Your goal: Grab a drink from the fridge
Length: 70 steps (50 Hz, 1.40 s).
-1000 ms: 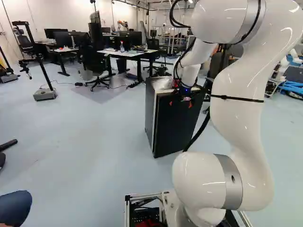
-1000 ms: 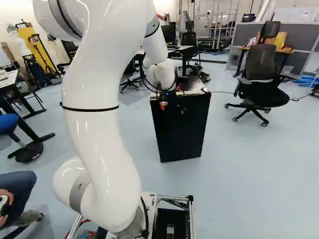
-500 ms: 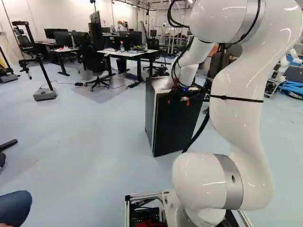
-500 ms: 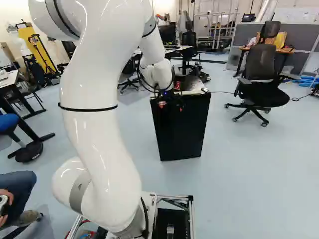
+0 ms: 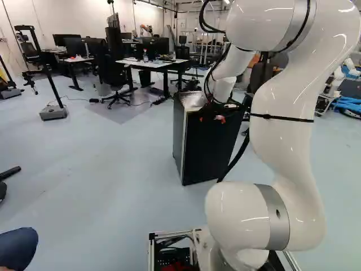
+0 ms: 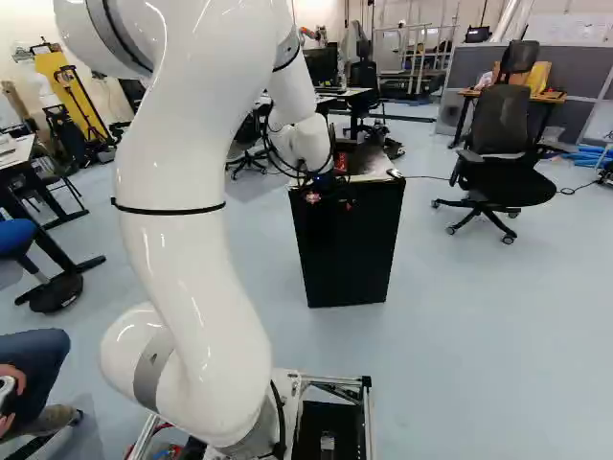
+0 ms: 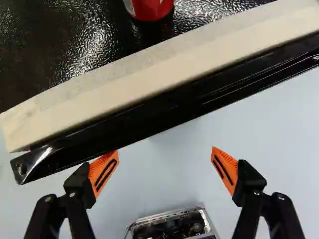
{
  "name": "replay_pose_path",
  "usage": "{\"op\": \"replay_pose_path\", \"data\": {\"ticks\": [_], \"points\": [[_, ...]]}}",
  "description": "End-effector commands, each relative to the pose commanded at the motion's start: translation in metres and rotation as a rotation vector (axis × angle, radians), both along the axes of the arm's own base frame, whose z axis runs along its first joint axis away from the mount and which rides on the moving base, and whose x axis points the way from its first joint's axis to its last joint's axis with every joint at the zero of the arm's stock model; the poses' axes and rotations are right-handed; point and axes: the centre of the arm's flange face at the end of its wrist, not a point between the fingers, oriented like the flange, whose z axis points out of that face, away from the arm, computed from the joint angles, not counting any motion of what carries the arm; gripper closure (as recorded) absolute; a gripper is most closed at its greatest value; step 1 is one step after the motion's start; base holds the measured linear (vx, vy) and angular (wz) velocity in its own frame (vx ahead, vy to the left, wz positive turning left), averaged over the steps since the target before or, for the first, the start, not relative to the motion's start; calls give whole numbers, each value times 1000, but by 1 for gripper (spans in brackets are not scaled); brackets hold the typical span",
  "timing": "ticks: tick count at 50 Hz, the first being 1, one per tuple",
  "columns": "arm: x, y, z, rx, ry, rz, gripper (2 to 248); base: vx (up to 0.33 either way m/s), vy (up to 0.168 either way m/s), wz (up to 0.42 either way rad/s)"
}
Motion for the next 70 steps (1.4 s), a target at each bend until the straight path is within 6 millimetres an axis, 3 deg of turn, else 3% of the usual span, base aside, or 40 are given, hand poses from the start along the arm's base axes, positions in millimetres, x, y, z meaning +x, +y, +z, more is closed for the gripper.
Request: {"op": "replay_pose_path", "data": {"ticks": [16, 45, 70], "points": [[-3, 0, 1, -6, -20, -2, 3, 0, 0, 0], [-53, 4, 4, -5, -14, -16, 3, 0, 0, 0], [-86, 5, 16, -60, -206, -34, 3, 0, 0, 0]]}}
